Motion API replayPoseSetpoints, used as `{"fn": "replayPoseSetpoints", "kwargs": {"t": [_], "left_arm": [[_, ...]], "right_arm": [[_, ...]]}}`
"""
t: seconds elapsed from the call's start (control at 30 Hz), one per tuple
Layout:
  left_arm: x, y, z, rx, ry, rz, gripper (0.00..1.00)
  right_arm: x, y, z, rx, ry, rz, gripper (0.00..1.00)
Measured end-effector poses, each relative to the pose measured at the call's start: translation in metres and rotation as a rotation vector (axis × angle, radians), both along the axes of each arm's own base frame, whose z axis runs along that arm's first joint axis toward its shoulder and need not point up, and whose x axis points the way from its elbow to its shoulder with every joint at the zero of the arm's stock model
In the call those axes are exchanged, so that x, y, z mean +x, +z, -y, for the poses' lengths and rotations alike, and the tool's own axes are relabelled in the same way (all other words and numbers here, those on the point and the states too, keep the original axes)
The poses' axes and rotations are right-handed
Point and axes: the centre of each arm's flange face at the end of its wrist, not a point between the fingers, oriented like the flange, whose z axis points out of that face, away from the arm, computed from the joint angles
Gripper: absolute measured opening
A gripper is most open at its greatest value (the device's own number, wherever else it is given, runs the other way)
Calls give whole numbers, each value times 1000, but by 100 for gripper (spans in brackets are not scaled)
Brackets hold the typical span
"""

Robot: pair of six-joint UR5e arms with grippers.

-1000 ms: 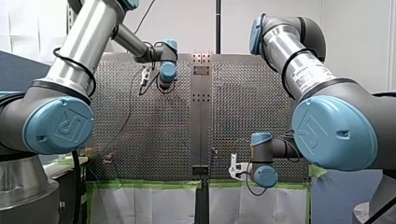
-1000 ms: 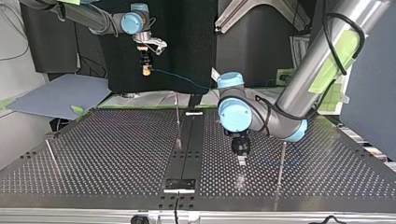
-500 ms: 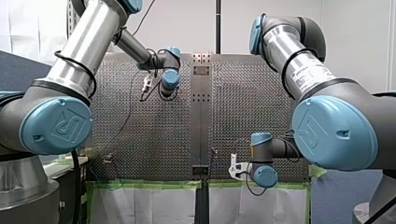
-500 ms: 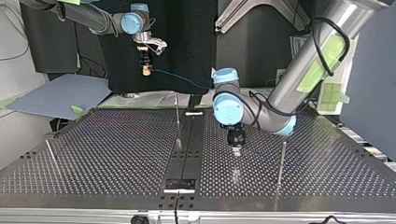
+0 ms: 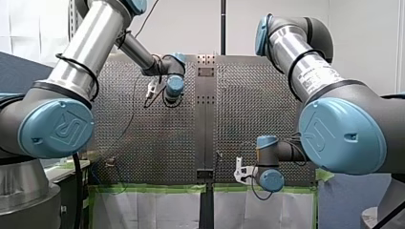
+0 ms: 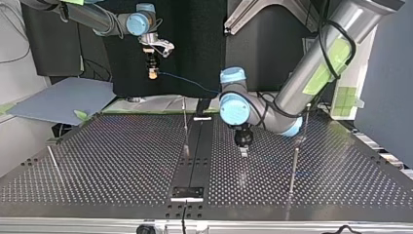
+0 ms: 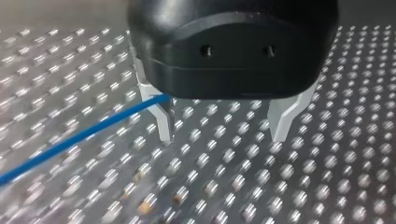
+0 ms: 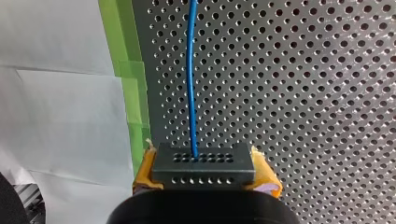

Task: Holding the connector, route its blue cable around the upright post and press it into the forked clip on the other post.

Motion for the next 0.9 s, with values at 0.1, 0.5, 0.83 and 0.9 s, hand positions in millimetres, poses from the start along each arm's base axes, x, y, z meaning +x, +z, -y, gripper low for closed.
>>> {"fn": "replayPoseSetpoints", "kwargs": {"t": [0.1,0.5,0.83,0.9], "left_arm": [[-1,-14,7,18,-7,-20,100],[-6,-78,23,91,-15,-128,100],[-16,-138,35,153,-30,-234,100],[-18,-146,36,162,-33,-247,100]], "right_arm": [[0,0,0,0,0,0,0],[0,0,0,3,0,-3,0],[0,0,0,4,0,-3,0],[-1,0,0,4,-1,-3,0]]}}
